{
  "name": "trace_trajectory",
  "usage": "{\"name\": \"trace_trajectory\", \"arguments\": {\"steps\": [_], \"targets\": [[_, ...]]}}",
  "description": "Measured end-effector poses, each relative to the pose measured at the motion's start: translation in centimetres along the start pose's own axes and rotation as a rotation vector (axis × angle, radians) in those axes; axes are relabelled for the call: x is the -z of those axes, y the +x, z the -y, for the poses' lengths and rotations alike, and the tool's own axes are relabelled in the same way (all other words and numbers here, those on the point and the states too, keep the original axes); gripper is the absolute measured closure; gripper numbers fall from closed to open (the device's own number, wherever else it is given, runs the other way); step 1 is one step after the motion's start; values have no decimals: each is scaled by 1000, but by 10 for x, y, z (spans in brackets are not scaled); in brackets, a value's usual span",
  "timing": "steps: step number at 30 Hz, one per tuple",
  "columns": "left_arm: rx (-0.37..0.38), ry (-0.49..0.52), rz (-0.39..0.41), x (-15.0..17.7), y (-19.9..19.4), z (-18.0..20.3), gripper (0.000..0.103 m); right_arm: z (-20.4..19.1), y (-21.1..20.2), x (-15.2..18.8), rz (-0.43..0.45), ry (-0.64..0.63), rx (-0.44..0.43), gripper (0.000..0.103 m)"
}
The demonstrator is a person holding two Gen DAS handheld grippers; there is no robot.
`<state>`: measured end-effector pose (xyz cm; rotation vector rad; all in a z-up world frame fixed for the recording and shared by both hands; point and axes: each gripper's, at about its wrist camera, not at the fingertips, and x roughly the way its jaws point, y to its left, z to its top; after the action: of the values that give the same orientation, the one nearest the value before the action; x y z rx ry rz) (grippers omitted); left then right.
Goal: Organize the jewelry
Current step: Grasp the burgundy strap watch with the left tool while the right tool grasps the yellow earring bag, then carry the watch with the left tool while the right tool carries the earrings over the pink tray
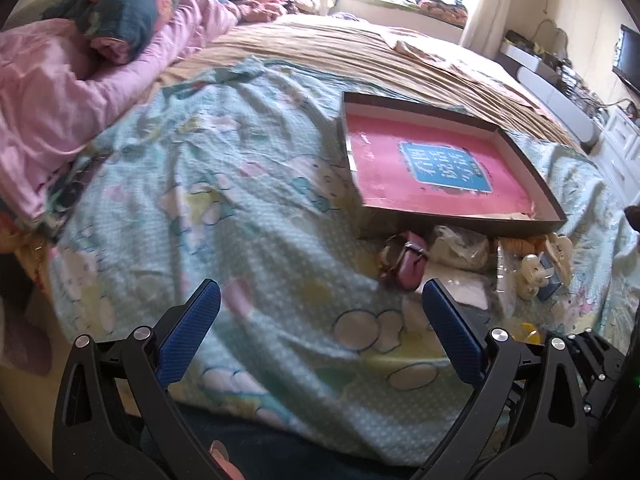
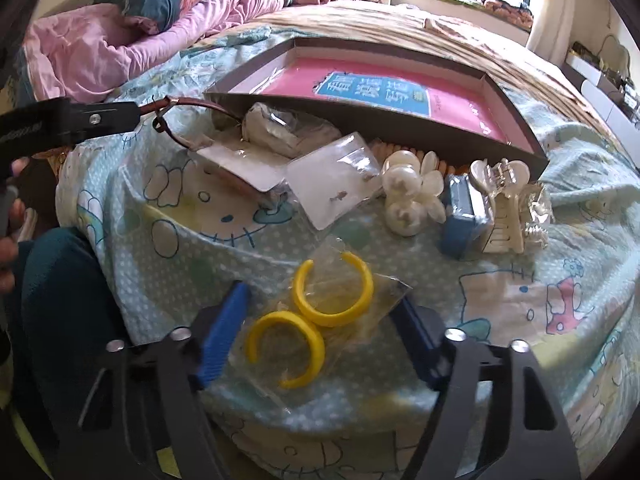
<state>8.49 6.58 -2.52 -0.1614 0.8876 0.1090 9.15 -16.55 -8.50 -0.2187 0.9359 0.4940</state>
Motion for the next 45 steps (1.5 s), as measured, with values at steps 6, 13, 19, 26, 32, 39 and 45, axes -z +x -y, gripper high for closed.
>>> {"name": "trace_trajectory", "arguments": {"steps": [6,13,19,26,32,39,45], "targets": [[65,40,-3,-10,11,14,9,10,-3,-5,21,13,-23,58],[93,131,-52,-12,31,33,32,27,-13,-7,32,55,-38,59],[111,150,-67,-14,39,36,69,41,-27,-12,53,91,-33,60],[147,136,-55,-23,32,35,92,50,-40,-27,94,107,-17,60],[155,114,-48,-36,21,28,92,55,-48,-44,132,117,-17,60],[144,124,-32,-61,6,27,92,64,-55,-62,172,135,-26,60],[124,134,-20,-81,1,28,92,73,-55,-82,200,135,-34,60]]}}
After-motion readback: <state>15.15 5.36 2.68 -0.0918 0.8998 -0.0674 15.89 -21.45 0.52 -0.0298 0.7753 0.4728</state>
